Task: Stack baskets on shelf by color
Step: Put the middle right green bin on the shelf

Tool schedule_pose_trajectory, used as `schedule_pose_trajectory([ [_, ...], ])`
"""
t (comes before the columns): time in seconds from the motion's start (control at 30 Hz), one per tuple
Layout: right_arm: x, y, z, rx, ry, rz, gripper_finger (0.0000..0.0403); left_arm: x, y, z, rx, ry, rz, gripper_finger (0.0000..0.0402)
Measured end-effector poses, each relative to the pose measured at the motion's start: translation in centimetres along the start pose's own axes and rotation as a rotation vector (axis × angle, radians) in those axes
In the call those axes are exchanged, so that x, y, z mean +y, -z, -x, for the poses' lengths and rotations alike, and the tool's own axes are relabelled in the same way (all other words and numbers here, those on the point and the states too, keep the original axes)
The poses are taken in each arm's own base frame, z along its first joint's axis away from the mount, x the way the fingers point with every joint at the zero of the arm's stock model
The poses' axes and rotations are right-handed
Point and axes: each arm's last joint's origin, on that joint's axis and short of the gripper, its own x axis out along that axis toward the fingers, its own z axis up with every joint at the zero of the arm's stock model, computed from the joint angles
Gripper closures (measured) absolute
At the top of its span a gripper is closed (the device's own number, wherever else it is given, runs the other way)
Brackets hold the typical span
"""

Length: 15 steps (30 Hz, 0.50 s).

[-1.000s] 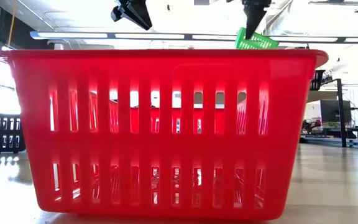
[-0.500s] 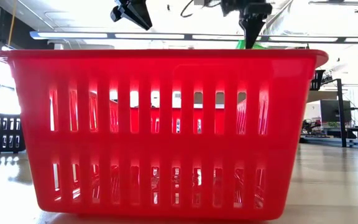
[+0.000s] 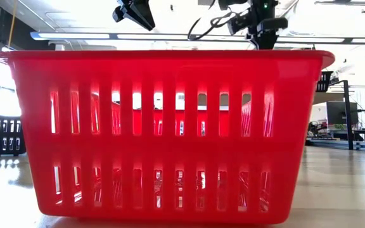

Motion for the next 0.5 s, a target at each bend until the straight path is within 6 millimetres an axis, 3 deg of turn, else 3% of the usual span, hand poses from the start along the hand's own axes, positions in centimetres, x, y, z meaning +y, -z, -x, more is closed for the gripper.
schedule_pose_trajectory([
  [0.5, 0.56, -0.64, -0.20, -0.026, -0.030, 0.005, 0.0403, 0.00, 0.00, 0.00, 0.000, 0.000, 0.011, 0.0335],
])
